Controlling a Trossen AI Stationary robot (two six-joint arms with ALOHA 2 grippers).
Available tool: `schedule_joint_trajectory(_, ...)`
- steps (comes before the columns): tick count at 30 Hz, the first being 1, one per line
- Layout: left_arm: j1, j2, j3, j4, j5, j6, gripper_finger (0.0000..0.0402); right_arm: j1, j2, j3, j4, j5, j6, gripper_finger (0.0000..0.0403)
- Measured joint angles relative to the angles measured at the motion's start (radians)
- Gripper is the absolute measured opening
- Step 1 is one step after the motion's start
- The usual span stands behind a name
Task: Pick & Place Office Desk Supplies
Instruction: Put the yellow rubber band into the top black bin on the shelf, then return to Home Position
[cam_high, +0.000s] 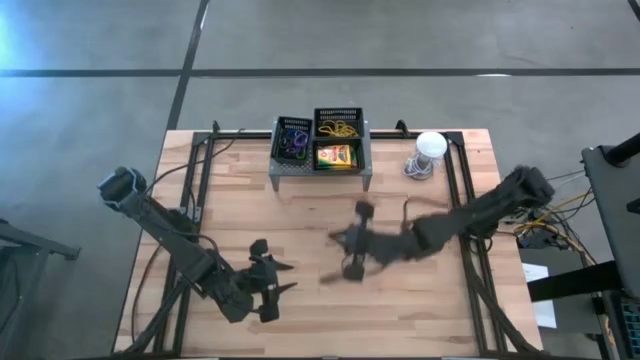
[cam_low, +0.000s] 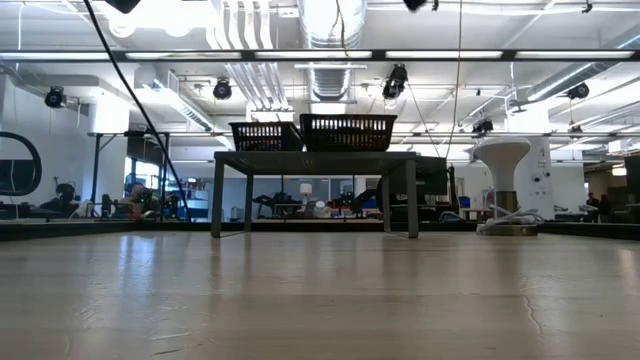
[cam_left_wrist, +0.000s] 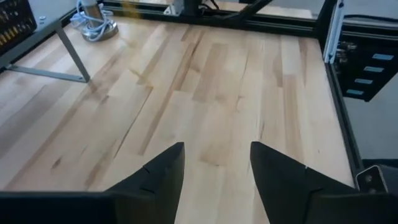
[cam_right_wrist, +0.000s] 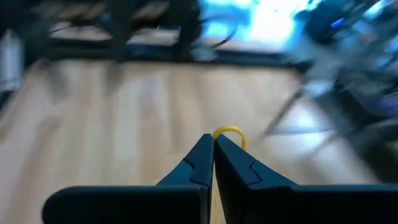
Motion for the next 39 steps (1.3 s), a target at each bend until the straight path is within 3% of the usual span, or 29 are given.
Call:
schedule_joint_trajectory(6, -0.001, 0.006, 0.001, 0.008, 0.002, -0.009, 0.0180, -0.184, -0.106, 0.102, -0.023, -0.004, -0.266, 0.0008)
schedule_joint_trajectory(12, -0.001, 0.007, 0.001, 0.007, 0.006, -0.014, 0.0175, -0.437, -0.132, 0.165, -0.034, -0.037, -0.409, 0.0008)
schedule_joint_trajectory(19, -0.001, 0.007, 0.001, 0.005, 0.006, -0.027, 0.0175, -0.736, -0.057, 0.173, -0.032, -0.196, -0.437, 0.0008)
schedule_joint_trajectory(23, -0.001, 0.007, 0.001, 0.004, 0.006, -0.027, 0.0175, -0.857, -0.003, 0.173, -0.043, -0.272, -0.355, 0.0008)
schedule_joint_trajectory(30, -0.001, 0.007, 0.001, 0.003, 0.006, -0.035, 0.0175, -0.934, 0.036, 0.171, -0.150, -0.452, -0.280, 0.0015)
schedule_joint_trajectory(36, 0.021, 0.006, 0.001, 0.003, -0.010, -0.081, 0.0175, -0.952, -0.030, 0.194, -0.262, -0.464, -0.241, 0.0076)
schedule_joint_trajectory(39, 0.044, -0.003, 0.000, 0.003, -0.021, -0.087, 0.0174, -0.934, -0.119, 0.166, -0.284, -0.533, -0.209, 0.0100)
